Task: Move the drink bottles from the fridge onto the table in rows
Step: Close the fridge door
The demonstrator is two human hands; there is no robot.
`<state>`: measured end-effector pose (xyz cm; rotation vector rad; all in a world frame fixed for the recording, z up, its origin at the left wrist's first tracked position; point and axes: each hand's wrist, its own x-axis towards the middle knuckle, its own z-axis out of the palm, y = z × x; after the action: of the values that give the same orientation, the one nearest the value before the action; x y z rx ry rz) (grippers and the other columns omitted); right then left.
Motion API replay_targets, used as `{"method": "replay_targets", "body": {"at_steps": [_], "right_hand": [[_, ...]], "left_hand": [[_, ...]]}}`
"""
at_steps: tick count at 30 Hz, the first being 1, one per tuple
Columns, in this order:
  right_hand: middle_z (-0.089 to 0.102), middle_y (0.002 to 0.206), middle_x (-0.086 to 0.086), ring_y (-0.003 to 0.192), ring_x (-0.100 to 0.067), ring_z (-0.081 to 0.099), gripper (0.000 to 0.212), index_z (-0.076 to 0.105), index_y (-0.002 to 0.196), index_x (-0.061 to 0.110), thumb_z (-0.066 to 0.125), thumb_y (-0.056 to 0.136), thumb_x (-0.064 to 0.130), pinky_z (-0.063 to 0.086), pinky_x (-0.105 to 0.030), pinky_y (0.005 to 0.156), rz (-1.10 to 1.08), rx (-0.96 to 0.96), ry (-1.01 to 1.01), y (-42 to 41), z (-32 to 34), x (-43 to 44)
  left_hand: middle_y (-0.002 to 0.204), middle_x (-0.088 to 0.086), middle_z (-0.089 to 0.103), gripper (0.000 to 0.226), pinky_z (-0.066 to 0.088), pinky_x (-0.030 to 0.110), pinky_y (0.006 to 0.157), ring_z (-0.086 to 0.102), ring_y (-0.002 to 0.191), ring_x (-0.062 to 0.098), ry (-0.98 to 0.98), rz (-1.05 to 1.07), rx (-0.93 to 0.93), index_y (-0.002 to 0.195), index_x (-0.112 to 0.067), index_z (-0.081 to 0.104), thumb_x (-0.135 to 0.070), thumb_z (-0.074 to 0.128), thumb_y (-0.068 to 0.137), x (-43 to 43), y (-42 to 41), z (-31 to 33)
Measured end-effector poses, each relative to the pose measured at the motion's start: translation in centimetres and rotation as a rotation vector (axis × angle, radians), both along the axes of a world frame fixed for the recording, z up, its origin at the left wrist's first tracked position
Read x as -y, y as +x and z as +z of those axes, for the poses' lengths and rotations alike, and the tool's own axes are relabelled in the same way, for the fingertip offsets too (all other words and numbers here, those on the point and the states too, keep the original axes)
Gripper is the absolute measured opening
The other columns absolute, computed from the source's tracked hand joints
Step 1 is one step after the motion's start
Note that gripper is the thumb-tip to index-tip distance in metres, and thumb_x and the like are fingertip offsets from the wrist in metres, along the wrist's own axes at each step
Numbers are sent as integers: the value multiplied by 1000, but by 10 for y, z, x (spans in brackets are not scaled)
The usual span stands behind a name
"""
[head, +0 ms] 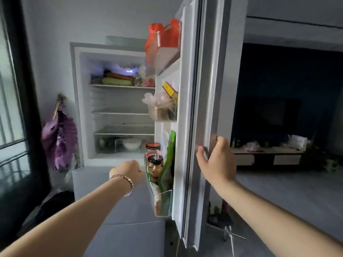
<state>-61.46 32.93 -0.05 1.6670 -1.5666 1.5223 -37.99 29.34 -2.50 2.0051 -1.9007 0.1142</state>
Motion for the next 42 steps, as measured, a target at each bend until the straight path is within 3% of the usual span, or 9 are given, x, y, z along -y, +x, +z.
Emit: {"method": "replay_targets", "body": {"at_steps": [3,9,12,16,21,24,25,27,42], "right_hand": [[61,84,-20,71,-37,60,47,57,96,-9,76,68,25,49,-37,61,64,-245,-91,37,-6,-5],[61,115,-30,106,-45,60,92,46,124,-4,78,59,53,48,-55,90,165,-548,-137,142,-3,8],[60,115,-34,107,-47,59,79,43,126,20,78,61,45,46,-54,92,238,-593,-191,211,-2,26],[57,117,-37,108,-51,58,25,70,74,18,82,57,32,47,-57,89,220,-651,-29,302,-3,55],[54,124,-35,113,-48,56,33,71,77,23,81,55,46,46,-52,94,122,-750,27,402,-7,118],[21,145,-40,133,-54,23,40,62,112,22,60,81,48,2,-57,110,74,-832,84,452,-5,164],[1,147,-42,136,-55,4,43,52,124,19,50,89,45,-19,-56,103,83,-871,124,467,-6,183],[-18,145,-40,134,-55,-12,44,40,131,14,42,95,39,-30,-54,93,47,-913,165,496,-6,217],[7,147,-40,137,-52,11,59,25,142,-5,39,97,31,-3,-59,110,-205,-959,323,600,7,421]], "left_hand": [[88,4,62,16,42,25,64,58,79,26,4,69,-6,85,-12,59,-23,46,84,-11,29,-4],[97,6,66,19,46,28,71,61,86,26,-6,245,4,91,-12,60,-21,45,84,-21,115,-9],[99,6,66,20,45,28,70,62,88,26,-19,311,-15,93,-14,61,-25,46,85,-18,169,-13],[95,5,66,22,43,29,68,60,85,26,-36,338,-15,94,-15,62,-28,46,86,4,239,-12],[80,-1,55,11,43,27,64,51,71,22,-22,316,25,84,-18,52,-27,45,87,53,334,2],[80,0,56,12,44,30,66,51,71,22,11,283,35,83,-16,52,-24,44,87,88,377,11],[84,1,60,15,44,30,67,52,71,22,21,276,46,86,-14,55,-24,44,87,100,390,14],[91,3,64,19,44,30,67,52,72,22,19,261,65,90,-13,59,-24,44,87,126,412,22],[91,4,64,14,41,28,65,58,79,23,47,287,61,82,-17,53,-25,43,88,250,500,39]]}}
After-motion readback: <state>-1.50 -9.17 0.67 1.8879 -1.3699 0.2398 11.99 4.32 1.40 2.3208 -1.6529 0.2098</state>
